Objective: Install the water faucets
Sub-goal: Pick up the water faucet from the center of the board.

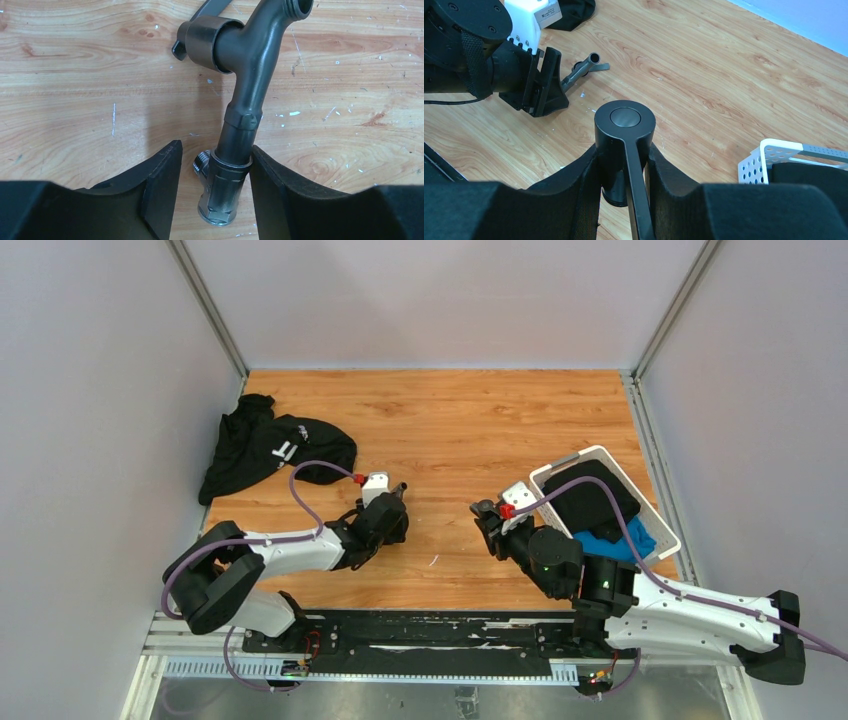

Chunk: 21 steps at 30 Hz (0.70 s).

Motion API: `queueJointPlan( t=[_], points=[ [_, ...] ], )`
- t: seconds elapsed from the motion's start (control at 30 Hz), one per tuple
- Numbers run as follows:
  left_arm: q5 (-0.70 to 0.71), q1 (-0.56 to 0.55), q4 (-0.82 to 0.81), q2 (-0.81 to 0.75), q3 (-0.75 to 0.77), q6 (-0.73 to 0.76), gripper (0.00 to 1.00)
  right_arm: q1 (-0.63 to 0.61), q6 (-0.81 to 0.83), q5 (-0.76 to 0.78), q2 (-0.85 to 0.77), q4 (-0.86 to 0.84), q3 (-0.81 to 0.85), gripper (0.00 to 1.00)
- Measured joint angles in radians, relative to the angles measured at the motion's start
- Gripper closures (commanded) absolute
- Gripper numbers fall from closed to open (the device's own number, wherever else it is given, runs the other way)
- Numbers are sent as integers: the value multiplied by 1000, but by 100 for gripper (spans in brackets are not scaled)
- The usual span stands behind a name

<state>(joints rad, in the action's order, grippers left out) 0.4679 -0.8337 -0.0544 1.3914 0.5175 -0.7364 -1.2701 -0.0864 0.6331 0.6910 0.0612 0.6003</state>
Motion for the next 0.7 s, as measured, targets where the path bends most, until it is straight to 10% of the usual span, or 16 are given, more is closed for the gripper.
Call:
queueJointPlan(
  t=[0.7],
  points=[
    [30, -32, 225, 43, 173, 65, 34, 0, 0, 0, 37, -3, 0, 100]
  ],
)
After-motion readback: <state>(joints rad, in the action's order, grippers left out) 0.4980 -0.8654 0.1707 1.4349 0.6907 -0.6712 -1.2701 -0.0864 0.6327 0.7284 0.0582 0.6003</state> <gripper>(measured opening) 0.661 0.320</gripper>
